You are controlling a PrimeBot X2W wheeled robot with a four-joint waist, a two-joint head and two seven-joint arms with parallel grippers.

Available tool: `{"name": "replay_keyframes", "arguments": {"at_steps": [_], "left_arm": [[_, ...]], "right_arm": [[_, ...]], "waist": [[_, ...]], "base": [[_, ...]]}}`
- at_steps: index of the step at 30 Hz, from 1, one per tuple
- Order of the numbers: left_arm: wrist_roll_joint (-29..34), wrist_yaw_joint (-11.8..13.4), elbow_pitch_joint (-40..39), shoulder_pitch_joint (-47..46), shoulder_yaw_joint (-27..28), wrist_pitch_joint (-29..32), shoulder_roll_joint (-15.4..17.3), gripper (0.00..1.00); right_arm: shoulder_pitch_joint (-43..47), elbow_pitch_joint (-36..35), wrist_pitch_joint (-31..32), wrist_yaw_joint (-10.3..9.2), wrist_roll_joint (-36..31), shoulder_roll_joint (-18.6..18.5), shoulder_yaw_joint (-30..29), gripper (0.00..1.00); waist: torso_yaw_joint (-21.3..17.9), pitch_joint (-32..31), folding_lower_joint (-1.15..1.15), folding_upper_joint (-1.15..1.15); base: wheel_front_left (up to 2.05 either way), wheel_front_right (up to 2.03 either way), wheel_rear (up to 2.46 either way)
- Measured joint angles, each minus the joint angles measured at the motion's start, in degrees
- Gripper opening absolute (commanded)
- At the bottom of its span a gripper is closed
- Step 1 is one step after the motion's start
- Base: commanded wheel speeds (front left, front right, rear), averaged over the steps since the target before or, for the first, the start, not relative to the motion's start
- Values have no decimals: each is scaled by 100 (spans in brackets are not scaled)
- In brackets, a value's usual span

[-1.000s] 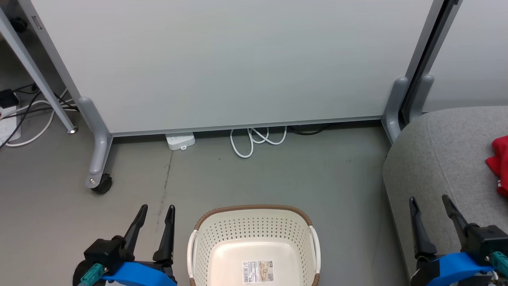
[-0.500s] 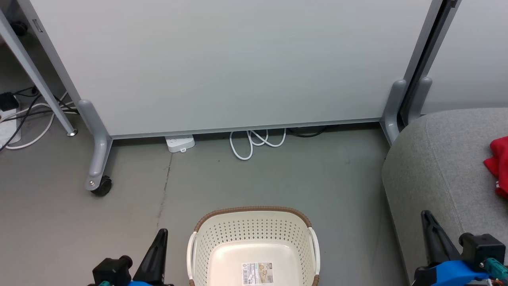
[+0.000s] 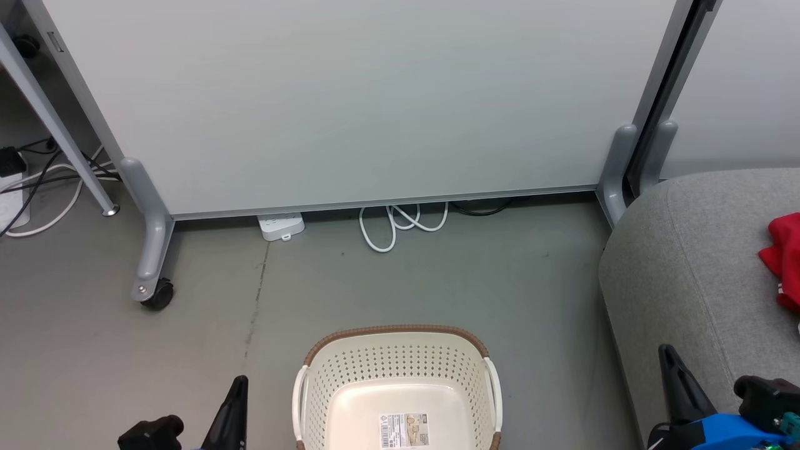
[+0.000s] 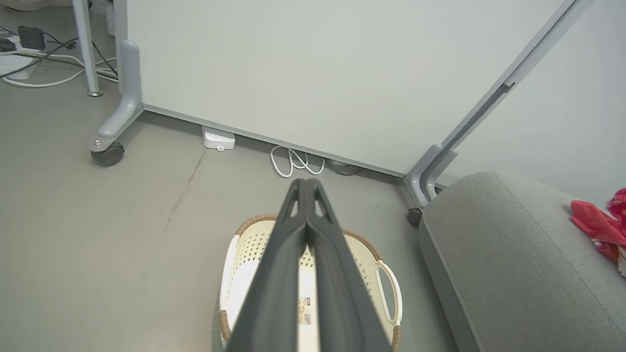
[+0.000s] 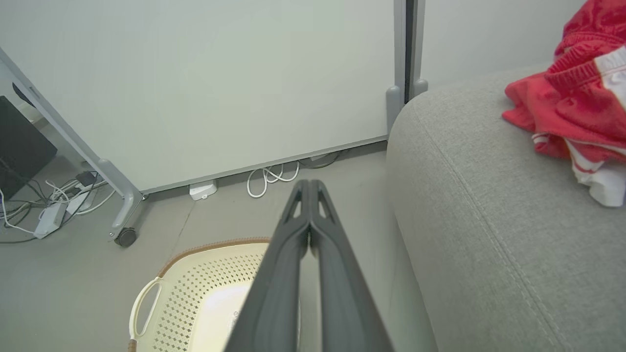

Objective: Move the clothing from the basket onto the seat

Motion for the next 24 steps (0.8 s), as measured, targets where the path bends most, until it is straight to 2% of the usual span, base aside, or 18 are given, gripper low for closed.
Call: {"name": "replay_keyframes", "arguments": {"at_steps": [24], "left_arm": [[-1957, 0, -344, -28, 423, 558, -42, 0]], "right_arm": [[-296, 291, 99, 0, 2457, -2, 36, 0]], "waist": [[-102, 0, 0, 0]], "base": [[0, 0, 0]]}}
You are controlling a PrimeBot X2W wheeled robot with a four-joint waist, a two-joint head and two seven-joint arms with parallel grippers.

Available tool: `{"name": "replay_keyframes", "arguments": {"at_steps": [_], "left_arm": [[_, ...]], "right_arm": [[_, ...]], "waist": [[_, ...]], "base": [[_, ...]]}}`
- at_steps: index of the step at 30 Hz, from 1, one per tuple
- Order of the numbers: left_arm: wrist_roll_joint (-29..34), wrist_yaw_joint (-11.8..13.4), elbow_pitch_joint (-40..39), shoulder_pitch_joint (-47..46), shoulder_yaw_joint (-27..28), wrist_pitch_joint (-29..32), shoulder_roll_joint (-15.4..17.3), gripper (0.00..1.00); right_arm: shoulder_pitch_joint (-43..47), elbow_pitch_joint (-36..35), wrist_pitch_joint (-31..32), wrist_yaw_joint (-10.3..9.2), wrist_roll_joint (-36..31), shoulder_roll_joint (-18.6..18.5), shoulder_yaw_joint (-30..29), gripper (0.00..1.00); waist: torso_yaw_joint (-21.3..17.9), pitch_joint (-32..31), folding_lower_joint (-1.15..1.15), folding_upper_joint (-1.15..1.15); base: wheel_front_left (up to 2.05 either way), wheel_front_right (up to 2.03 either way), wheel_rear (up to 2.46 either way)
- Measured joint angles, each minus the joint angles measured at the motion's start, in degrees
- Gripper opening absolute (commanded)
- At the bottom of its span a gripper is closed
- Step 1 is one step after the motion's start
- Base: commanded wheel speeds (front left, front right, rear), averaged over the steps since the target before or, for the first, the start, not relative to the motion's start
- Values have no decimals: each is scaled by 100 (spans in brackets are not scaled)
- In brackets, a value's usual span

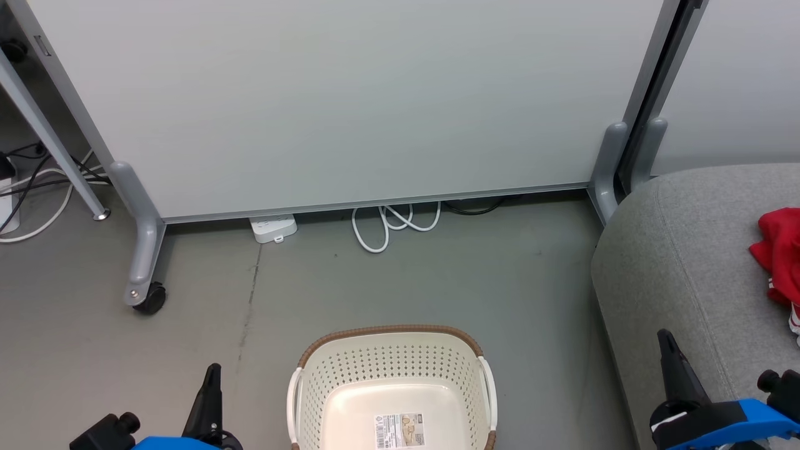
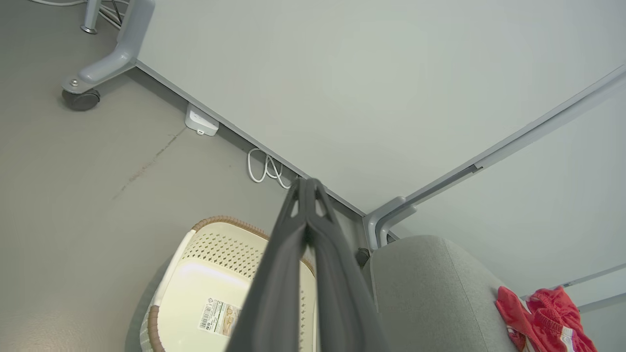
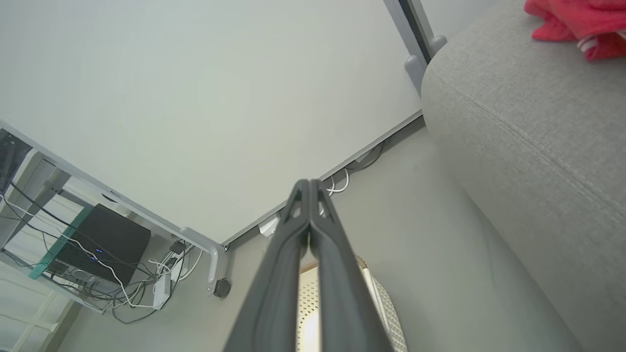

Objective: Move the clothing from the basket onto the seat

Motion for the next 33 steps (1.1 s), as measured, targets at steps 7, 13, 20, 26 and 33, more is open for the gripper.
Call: {"name": "replay_keyframes", "arguments": {"at_steps": [7, 13, 20, 26, 33], "left_arm": [[-491, 0, -79, -13, 130, 135, -10, 0], [-876, 0, -152, -26, 194, 247, -19, 0], [-1295, 0, -223, -70, 316, 361, -25, 0], [-1637, 0, -280, -85, 372, 456, -30, 0], [-2007, 0, -353, -101, 472, 564, -37, 0]], "right_arm": [[-78, 77, 43, 0, 595, -1, 11, 0], [-176, 137, 49, -1, 1084, -2, 19, 0], [-220, 198, 76, -1, 1602, -4, 26, 0], [-298, 253, 94, -1, 2034, -5, 33, 0], [-347, 319, 102, -1, 2507, -8, 40, 0]], "waist": [[-30, 0, 0, 0], [-55, 0, 0, 0], [-84, 0, 0, 0], [-110, 0, 0, 0], [-139, 0, 0, 0]], "base": [[0, 0, 0], [0, 0, 0], [0, 0, 0], [0, 0, 0], [0, 0, 0]]}}
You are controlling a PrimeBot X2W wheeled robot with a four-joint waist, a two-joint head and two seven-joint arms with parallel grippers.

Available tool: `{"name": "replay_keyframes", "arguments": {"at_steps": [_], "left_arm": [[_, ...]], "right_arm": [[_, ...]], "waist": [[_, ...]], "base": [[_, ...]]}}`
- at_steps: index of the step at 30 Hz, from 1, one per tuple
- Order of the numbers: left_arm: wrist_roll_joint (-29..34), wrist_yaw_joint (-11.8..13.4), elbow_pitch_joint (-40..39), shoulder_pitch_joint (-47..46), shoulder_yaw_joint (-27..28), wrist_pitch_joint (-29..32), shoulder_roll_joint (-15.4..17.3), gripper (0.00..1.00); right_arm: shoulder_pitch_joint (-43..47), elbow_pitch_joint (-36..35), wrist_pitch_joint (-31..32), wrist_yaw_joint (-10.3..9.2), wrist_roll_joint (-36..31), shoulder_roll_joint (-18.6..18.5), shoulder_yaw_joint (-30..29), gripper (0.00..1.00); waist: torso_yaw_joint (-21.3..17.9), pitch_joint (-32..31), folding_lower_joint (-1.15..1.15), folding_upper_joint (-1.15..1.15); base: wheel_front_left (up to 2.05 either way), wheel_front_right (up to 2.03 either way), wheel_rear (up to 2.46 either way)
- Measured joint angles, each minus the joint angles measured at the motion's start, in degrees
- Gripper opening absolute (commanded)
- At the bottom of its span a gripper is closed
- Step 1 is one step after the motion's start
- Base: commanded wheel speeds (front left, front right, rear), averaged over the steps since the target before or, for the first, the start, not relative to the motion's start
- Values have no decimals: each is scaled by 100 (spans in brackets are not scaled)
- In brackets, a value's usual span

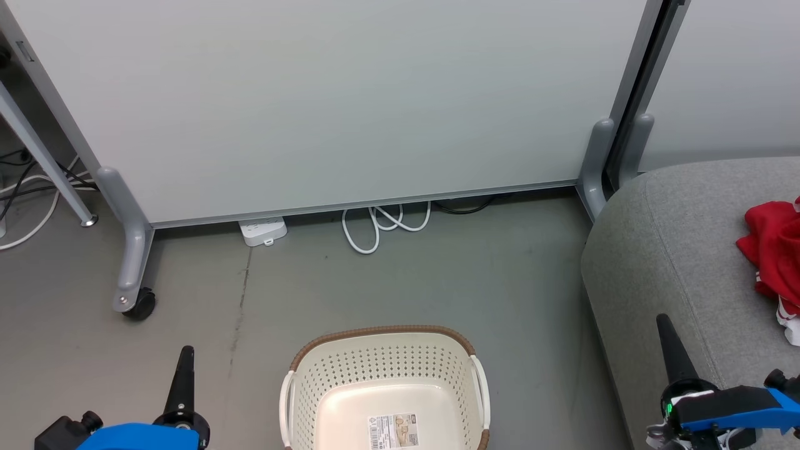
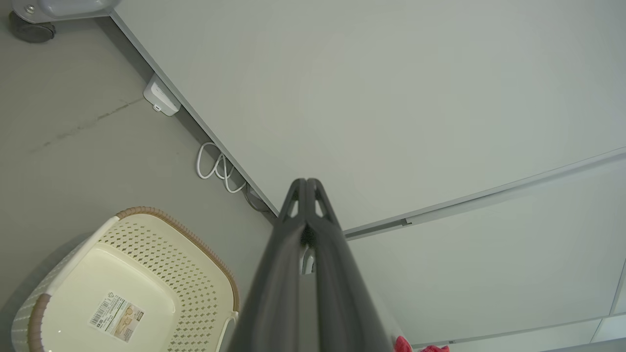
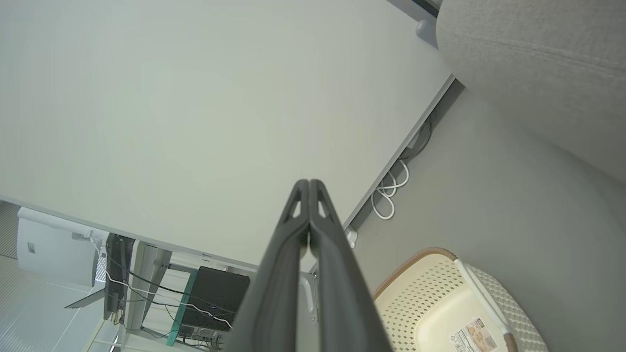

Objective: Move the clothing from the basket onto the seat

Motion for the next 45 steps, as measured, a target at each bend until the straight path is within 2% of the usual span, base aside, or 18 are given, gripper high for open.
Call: {"name": "replay_keyframes", "arguments": {"at_steps": [21, 45], "left_arm": [[-1076, -1, -190, -34, 244, 319, -13, 0], [-2011, -7, -354, -107, 450, 588, -25, 0]], "right_arm": [[-188, 166, 66, -1, 1349, -7, 20, 0], [-330, 310, 116, -1, 2513, -14, 37, 0]], "waist": [[-97, 0, 0, 0], [-198, 0, 0, 0]], "base": [[0, 0, 0], [0, 0, 0]]}}
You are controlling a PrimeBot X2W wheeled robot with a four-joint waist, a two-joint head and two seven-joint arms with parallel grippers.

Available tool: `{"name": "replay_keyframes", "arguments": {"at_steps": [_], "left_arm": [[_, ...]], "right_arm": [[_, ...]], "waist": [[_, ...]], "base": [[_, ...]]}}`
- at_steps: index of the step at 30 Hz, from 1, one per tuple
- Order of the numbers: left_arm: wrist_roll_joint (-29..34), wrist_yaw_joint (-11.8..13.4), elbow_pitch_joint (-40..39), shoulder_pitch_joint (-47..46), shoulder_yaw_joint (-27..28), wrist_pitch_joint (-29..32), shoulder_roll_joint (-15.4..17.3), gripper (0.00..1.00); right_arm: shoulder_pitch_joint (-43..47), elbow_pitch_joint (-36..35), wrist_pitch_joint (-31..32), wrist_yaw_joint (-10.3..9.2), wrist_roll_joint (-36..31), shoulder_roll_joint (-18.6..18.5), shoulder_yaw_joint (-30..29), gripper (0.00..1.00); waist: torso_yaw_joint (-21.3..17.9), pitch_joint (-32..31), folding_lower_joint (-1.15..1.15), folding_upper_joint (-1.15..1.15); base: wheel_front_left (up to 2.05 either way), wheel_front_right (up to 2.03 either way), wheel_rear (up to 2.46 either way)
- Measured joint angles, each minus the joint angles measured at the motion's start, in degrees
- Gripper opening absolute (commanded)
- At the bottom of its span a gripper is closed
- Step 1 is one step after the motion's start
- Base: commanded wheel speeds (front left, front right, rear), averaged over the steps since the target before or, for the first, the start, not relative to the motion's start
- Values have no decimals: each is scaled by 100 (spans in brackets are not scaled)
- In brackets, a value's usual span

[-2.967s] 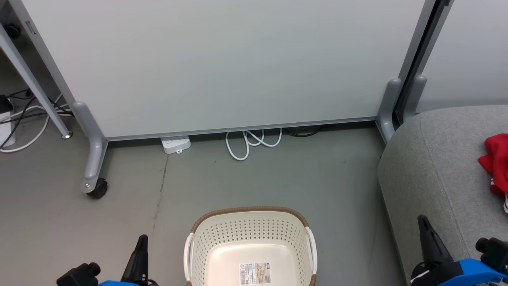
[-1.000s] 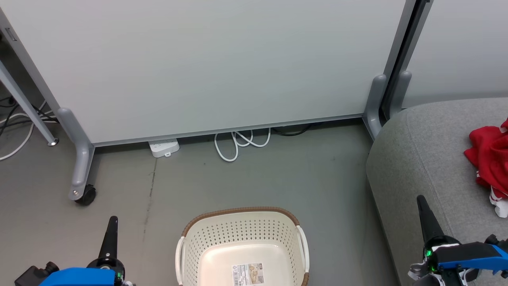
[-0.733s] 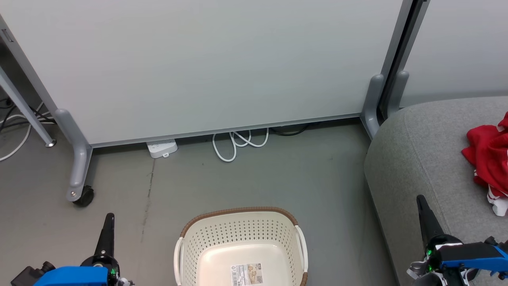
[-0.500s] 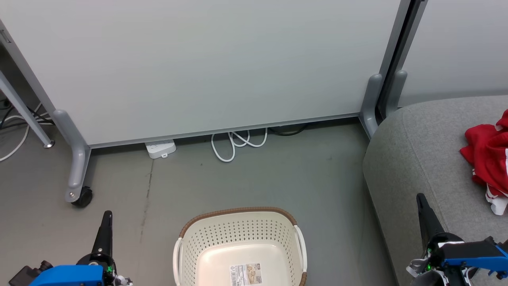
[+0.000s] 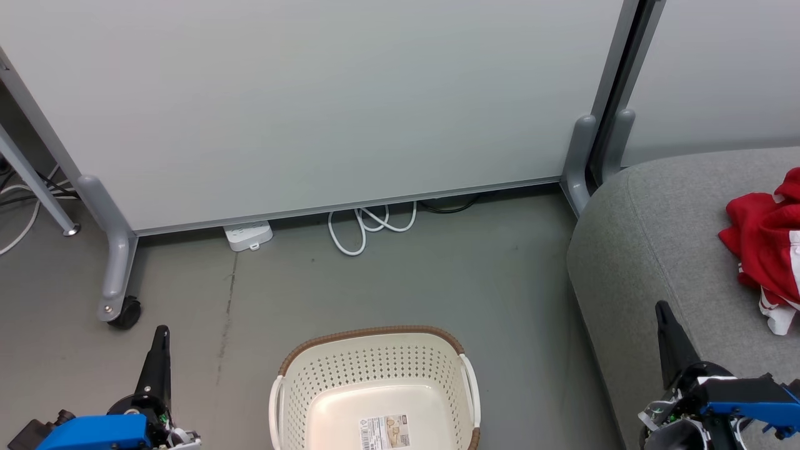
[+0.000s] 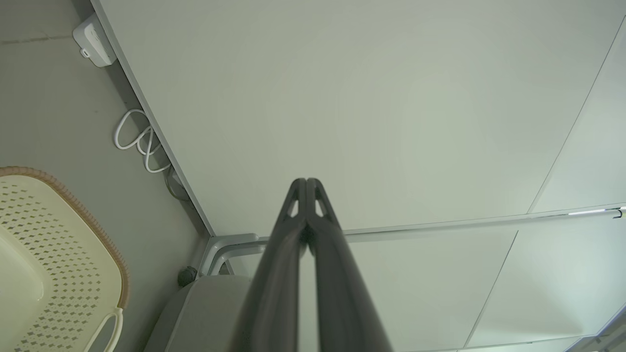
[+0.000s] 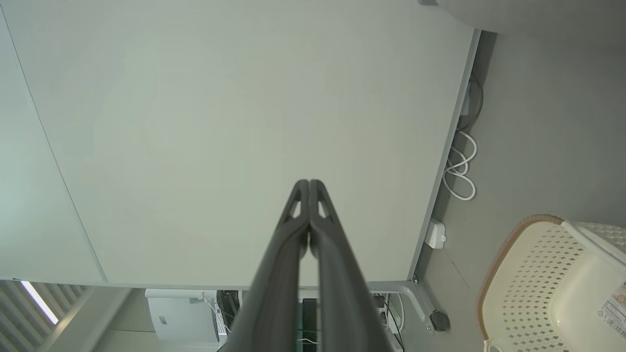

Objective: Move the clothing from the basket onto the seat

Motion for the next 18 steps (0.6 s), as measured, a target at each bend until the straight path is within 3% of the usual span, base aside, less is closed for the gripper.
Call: {"name": "replay_keyframes", "arguments": {"at_steps": [18], "left_arm": [[-397, -1, -71, -15, 112, 110, -9, 0]], "right_arm": [[-93, 63, 11, 0, 503, -3, 9, 0]], "waist": [[-49, 0, 0, 0]], "base": [[0, 0, 0]]}}
